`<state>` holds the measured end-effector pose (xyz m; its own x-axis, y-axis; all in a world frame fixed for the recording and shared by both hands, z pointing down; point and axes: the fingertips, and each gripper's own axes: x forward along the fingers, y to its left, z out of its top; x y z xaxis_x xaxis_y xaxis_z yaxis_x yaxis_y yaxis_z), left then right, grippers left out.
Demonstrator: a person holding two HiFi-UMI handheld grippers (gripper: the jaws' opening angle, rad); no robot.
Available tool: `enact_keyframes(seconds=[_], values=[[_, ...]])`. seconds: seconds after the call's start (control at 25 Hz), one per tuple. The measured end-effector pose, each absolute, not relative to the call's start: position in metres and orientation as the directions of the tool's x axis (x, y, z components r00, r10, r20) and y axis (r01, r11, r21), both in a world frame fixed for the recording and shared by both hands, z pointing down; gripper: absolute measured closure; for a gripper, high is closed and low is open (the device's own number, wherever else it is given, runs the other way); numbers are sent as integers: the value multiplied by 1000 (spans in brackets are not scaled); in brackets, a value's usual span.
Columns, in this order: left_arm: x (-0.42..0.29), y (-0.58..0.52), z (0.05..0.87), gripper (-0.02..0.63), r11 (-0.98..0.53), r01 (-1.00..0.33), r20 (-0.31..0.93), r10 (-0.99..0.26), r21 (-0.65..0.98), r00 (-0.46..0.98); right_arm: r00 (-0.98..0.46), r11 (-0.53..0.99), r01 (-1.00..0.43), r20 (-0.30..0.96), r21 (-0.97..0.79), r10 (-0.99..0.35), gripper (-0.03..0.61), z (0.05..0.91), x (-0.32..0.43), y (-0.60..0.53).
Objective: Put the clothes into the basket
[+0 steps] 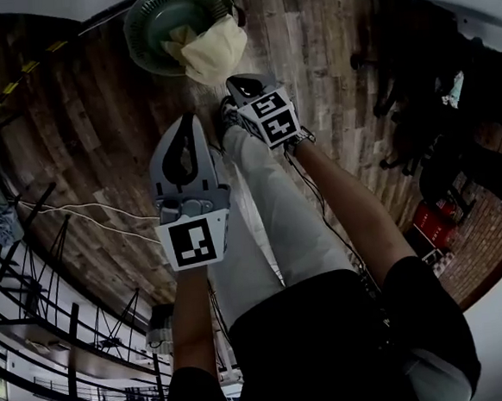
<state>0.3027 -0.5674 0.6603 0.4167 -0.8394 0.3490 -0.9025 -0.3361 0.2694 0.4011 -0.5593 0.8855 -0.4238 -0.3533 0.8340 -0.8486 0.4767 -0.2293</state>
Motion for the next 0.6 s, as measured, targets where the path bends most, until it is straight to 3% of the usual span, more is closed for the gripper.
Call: enact_keyframes(seconds=[0.24,0.6], values=[[304,-559,634,600,-347,-901,333,-843,261,421,-455,434,-860,785,-268,-419,569,840,397,-554],[306,-534,597,600,-363,-899,315,-848,244,427,-533,406,-845,606,-348,-590,569,712,383,-541]])
